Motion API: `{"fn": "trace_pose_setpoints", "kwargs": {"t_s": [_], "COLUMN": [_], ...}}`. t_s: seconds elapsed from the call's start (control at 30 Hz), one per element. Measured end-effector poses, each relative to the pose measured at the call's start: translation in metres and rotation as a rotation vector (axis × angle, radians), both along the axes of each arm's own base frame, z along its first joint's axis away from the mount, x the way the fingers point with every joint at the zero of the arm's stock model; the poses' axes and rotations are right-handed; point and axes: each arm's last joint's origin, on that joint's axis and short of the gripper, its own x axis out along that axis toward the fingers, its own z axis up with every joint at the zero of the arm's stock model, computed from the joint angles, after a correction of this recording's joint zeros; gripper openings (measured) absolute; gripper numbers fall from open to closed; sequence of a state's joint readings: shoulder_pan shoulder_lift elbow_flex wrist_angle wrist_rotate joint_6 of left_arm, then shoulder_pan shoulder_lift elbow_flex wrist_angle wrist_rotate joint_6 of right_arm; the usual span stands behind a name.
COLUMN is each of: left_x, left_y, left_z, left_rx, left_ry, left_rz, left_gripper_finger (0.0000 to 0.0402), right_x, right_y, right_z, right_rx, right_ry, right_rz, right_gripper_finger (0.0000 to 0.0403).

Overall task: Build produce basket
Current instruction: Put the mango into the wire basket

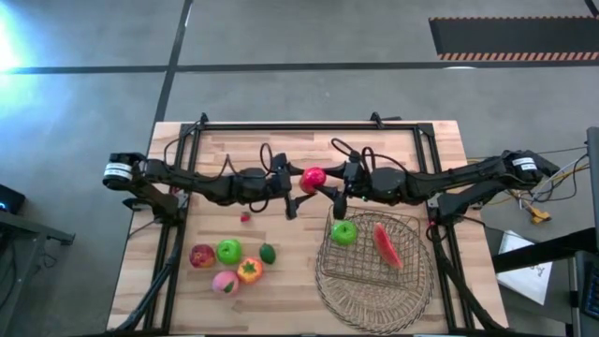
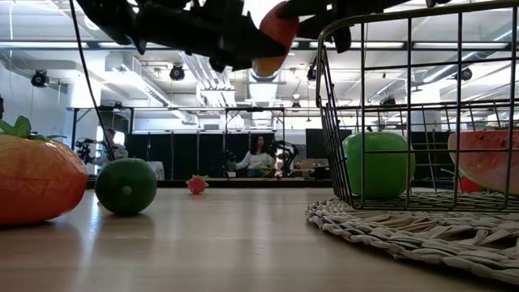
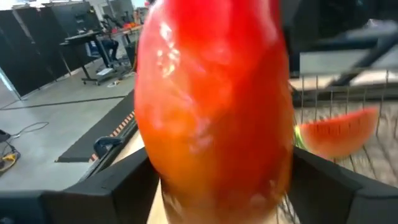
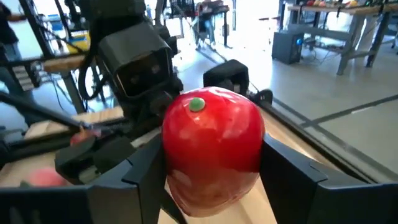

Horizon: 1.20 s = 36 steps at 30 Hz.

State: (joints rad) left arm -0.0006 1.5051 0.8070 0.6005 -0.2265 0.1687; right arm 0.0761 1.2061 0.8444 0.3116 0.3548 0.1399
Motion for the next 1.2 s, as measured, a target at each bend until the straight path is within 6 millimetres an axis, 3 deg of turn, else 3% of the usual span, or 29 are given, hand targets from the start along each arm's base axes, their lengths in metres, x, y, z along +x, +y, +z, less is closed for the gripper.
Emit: {"fn": "trace_pose_setpoints", "kwargs": {"t_s": [0.17, 0.3, 0.47, 0.63, 0.9, 1.2], "left_x": [-0.001, -0.004, -0.008, -0.008, -0.008, -0.008], "left_y": [0.000, 0.001, 0.001, 0.001, 0.001, -0.003], "left_z": [-0.011, -0.019, -0.027, -0.028, -0.027, -0.027], "left_rx": [0.006, 0.000, -0.018, -0.043, -0.063, -0.094], "left_ry": [0.123, 0.188, 0.218, 0.213, 0.207, 0.199], "left_rz": [0.002, 0.020, 0.060, 0.065, 0.072, 0.060], "left_gripper_finger": [0.0333, 0.0343, 0.0343, 0.0343, 0.0343, 0.0343], "right_x": [-0.013, -0.029, -0.054, -0.070, -0.052, -0.019], "right_y": [-0.001, 0.002, 0.020, 0.042, 0.065, 0.074], "right_z": [0.007, 0.019, 0.039, 0.049, 0.011, -0.037], "right_rx": [0.006, 0.049, 0.115, 0.337, 0.500, 0.522], "right_ry": [0.043, 0.111, 0.287, 0.521, 0.794, 0.990], "right_rz": [-0.009, -0.007, 0.050, 0.218, 0.386, 0.560], "right_gripper_finger": [0.0202, 0.0203, 0.0204, 0.0205, 0.0206, 0.0207]}}
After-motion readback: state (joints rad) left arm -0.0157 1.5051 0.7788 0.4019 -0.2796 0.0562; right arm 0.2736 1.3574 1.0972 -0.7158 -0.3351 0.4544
